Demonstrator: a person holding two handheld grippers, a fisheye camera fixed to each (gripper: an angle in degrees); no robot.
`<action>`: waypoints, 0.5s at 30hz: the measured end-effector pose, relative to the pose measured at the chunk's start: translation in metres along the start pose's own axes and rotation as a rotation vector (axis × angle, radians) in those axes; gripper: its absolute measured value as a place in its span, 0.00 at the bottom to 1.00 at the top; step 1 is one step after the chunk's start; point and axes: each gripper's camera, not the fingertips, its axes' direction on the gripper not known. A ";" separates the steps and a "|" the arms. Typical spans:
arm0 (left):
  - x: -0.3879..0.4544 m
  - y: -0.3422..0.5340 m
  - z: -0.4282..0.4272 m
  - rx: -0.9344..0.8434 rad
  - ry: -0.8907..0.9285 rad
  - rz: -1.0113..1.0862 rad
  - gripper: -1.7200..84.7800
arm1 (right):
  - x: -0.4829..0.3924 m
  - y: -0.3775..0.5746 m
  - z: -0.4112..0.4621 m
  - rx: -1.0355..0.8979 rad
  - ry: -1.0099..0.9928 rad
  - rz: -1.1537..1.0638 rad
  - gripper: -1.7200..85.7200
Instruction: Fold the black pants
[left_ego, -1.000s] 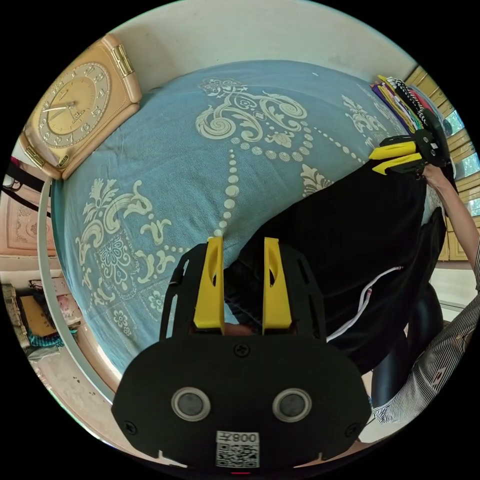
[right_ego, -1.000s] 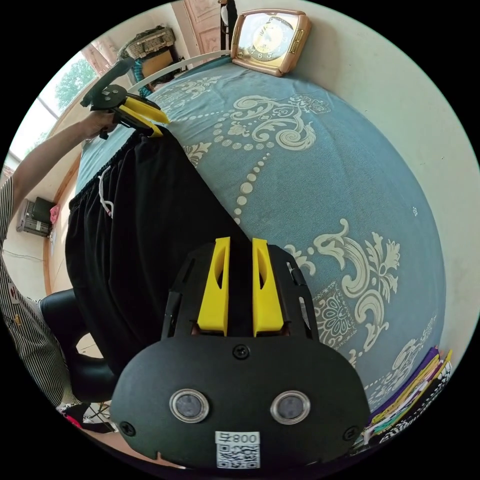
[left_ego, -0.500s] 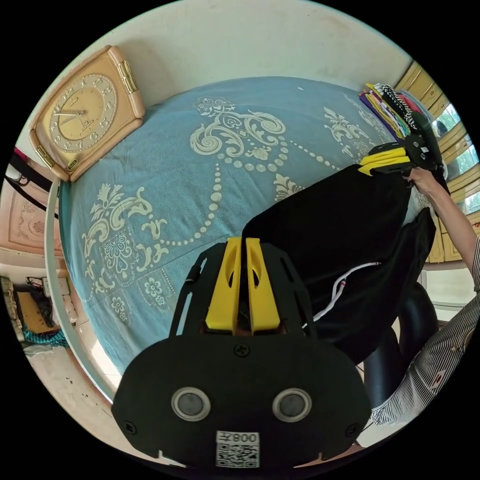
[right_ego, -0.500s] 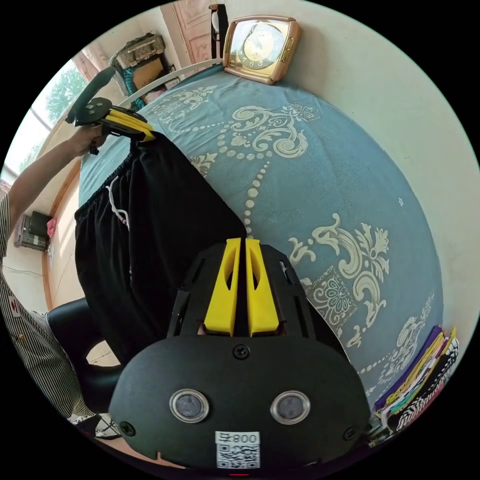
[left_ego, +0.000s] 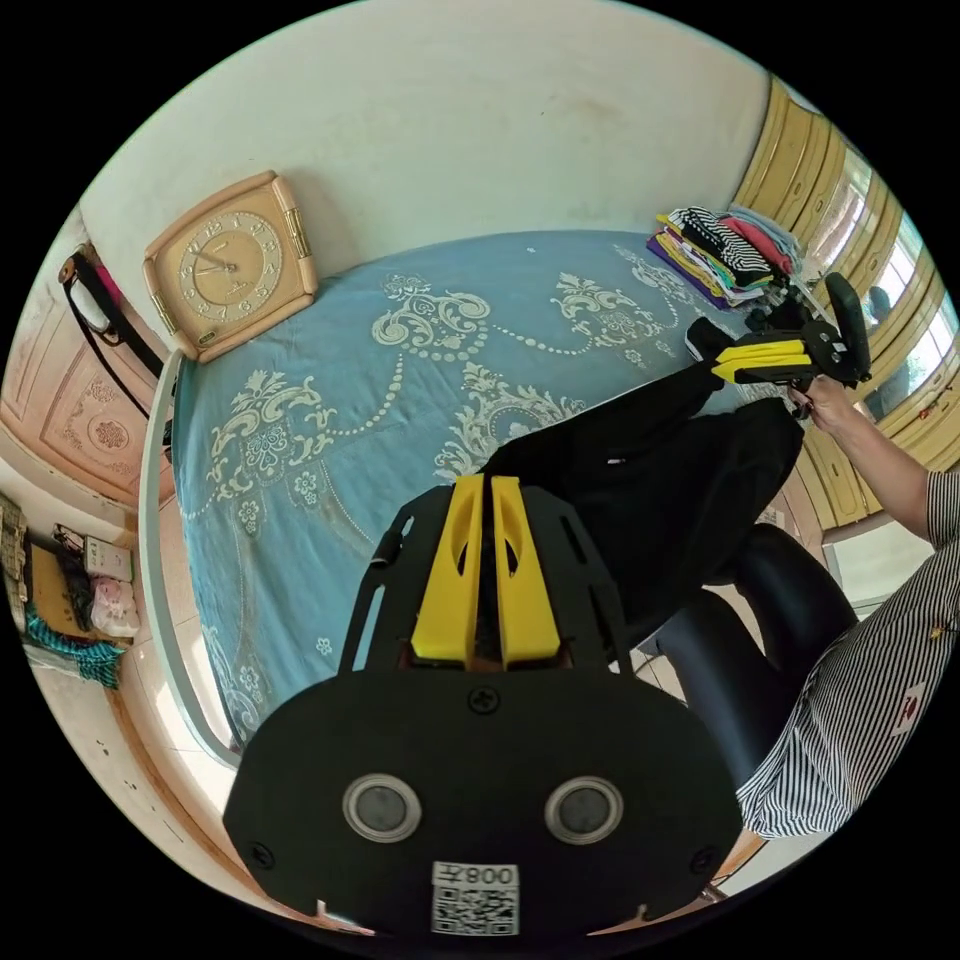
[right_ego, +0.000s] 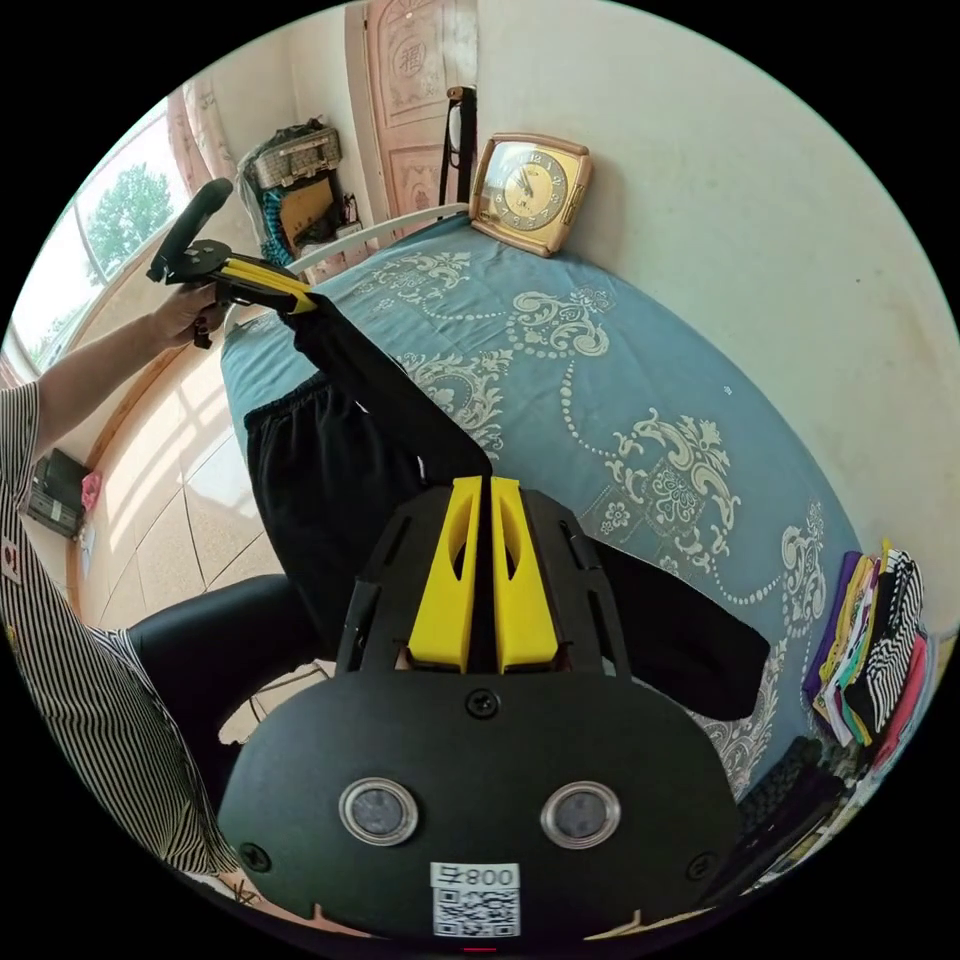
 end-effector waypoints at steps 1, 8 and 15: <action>0.008 0.014 -0.001 -0.009 -0.007 -0.001 0.03 | -0.014 0.011 -0.003 -0.004 -0.006 0.001 0.04; 0.042 0.081 0.017 -0.115 -0.013 -0.026 0.03 | -0.084 0.074 0.022 -0.099 -0.044 -0.006 0.04; 0.071 0.122 0.039 -0.203 -0.076 -0.016 0.03 | -0.109 0.109 0.050 -0.145 -0.104 0.034 0.04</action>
